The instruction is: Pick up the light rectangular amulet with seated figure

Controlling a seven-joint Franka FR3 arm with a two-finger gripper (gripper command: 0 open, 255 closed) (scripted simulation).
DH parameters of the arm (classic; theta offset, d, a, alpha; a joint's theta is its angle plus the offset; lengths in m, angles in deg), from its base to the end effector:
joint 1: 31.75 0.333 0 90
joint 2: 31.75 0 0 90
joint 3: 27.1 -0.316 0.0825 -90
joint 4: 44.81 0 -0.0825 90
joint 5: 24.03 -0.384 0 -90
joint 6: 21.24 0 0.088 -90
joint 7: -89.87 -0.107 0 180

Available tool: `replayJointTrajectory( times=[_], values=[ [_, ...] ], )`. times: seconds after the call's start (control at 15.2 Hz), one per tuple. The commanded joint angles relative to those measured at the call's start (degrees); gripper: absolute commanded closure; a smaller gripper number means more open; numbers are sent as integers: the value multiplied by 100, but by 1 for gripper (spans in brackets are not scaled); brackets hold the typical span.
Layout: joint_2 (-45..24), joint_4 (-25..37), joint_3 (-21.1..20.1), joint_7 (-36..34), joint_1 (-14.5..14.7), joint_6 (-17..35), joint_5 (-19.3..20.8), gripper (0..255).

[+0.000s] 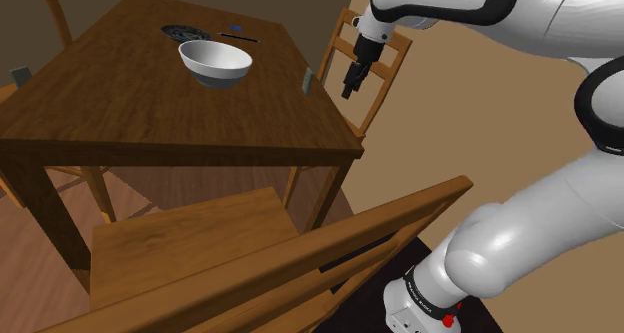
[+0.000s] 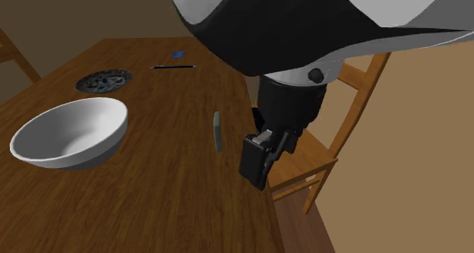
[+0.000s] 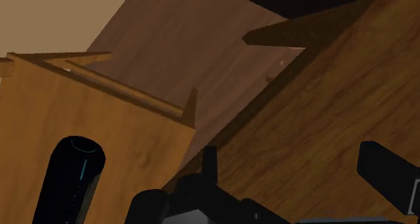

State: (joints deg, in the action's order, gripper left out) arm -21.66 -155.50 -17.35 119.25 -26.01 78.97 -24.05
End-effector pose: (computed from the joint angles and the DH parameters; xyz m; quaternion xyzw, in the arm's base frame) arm 0.5047 -0.0408 0.5601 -0.9752 -0.2209 0.0002 0.0157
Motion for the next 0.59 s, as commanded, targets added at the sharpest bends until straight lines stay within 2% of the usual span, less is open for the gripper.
replayJointTrajectory(
  times=[0.0,0.53],
  values=[
    [-513,603,56,398,37,-49,-118,0],
    [-2305,2901,-29,1650,36,-423,-591,0]
  ],
)
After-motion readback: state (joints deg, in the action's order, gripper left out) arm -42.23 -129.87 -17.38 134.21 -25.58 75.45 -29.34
